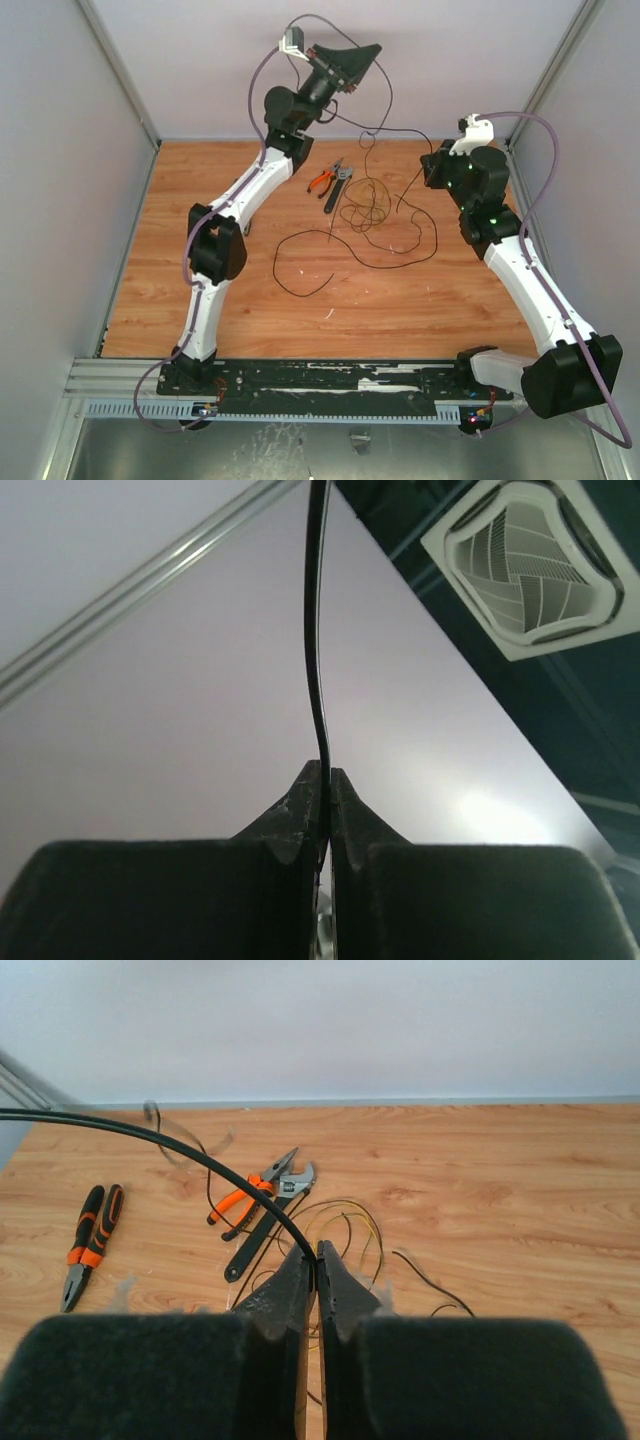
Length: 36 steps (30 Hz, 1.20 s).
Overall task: Zip-tie the wires
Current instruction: Untie the cable at the center of the board.
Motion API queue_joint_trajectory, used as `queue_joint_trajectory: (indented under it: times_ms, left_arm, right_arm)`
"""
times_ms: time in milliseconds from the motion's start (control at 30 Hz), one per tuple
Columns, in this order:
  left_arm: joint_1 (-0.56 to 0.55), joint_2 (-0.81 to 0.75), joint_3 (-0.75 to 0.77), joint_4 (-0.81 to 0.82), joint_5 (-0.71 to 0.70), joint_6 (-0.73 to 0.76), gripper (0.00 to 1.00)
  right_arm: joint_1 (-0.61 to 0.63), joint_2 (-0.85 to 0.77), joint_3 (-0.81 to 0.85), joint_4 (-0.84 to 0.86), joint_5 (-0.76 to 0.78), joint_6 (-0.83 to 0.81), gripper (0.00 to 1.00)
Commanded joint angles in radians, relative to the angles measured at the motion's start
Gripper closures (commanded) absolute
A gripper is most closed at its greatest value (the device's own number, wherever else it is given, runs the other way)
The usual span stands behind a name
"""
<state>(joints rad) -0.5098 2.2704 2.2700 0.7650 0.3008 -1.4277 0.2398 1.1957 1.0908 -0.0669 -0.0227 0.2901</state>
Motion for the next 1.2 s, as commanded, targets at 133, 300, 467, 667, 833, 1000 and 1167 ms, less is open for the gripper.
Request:
queue_joint_trajectory:
  times_ms: [133,300,467,667,833,1000,1167]
  left_arm:
    - [0.006,-0.033,-0.631,0.319,-0.030,-0.123,0.96]
    - [-0.023,-0.015,-0.709,0.350,-0.044,-0.109,0.95]
    - [-0.047,0.011,-0.711,0.379,-0.058,-0.144,0.95]
    - [-0.041,-0.053,-0.529,0.240,-0.020,-0.106,0.94]
    - [-0.001,-0.132,-0.351,-0.008,0.064,0.024,0.93]
    - [0.039,-0.306,-0.536,-0.237,0.096,0.268,0.93]
    - [0.040,-0.503,-0.827,-0.496,-0.107,0.591,0.94]
  right_arm:
    - [-0.002,0.004,0.022,0.016,-0.029,0.018,1.00]
    - [-0.002,0.009,0.044,-0.016,-0.004,0.004,1.00]
    - [-0.001,0.019,0.045,-0.027,-0.020,0.009,1.00]
    - [-0.001,0.018,0.079,-0.057,0.006,-0.004,1.00]
    - [-0.003,0.014,0.142,-0.092,0.060,-0.038,1.00]
    - [-0.020,0.026,0.254,-0.183,0.139,-0.072,1.00]
    - [-0.045,0.028,0.345,-0.226,0.133,-0.072,1.00]
